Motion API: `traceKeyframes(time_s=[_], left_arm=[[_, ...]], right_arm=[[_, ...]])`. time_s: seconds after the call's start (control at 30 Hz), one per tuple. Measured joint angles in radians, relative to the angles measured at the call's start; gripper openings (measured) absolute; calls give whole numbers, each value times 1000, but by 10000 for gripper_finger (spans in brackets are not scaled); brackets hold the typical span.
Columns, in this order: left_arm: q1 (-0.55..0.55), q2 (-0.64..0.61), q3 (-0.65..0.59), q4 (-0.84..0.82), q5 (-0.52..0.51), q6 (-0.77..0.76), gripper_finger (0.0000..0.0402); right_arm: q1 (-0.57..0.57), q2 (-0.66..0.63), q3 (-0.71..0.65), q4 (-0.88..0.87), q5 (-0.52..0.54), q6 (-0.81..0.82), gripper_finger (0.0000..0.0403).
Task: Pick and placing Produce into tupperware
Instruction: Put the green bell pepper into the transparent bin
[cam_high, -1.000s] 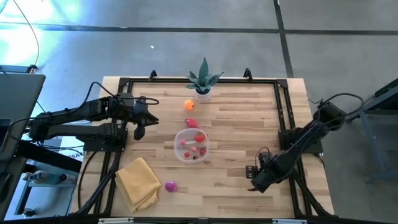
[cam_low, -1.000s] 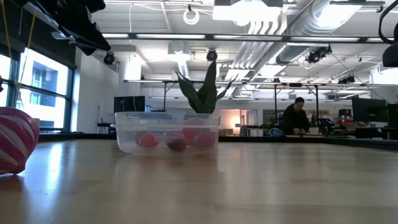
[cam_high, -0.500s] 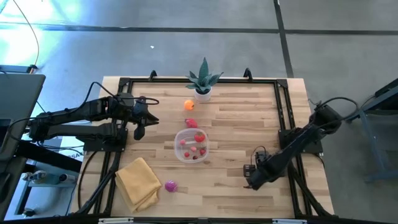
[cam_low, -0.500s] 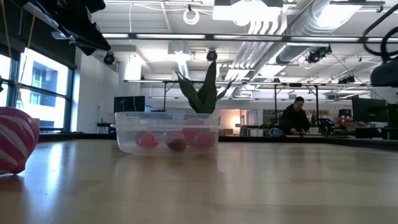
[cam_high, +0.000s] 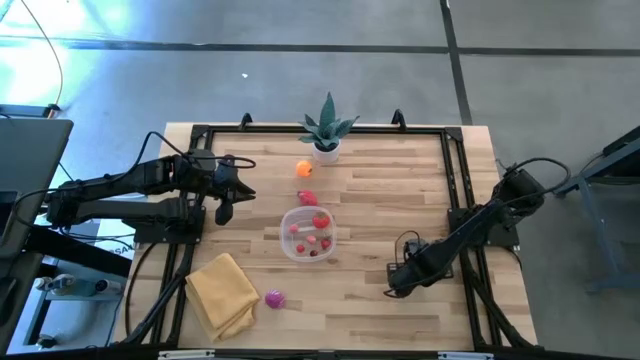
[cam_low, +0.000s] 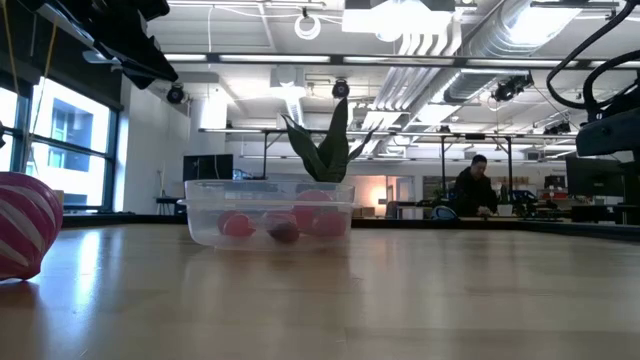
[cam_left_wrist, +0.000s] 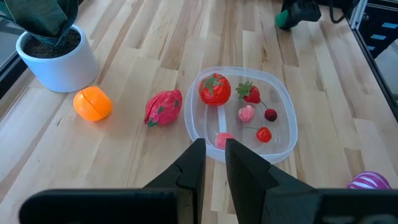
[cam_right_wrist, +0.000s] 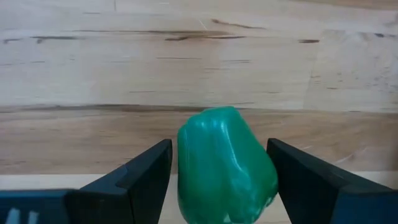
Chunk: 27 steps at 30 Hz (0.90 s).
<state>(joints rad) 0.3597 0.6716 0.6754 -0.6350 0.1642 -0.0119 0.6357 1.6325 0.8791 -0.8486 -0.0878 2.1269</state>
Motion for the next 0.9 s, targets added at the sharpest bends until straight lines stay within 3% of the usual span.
traceKeyframes(time_s=[0.47, 0.9], left_arm=[[0, 0, 0, 0, 0, 0, 53], [0, 0, 0, 0, 0, 0, 53]], right_arm=[[0, 0, 0, 0, -24, -16, 227], [0, -1, 0, -2, -26, -82, 224]])
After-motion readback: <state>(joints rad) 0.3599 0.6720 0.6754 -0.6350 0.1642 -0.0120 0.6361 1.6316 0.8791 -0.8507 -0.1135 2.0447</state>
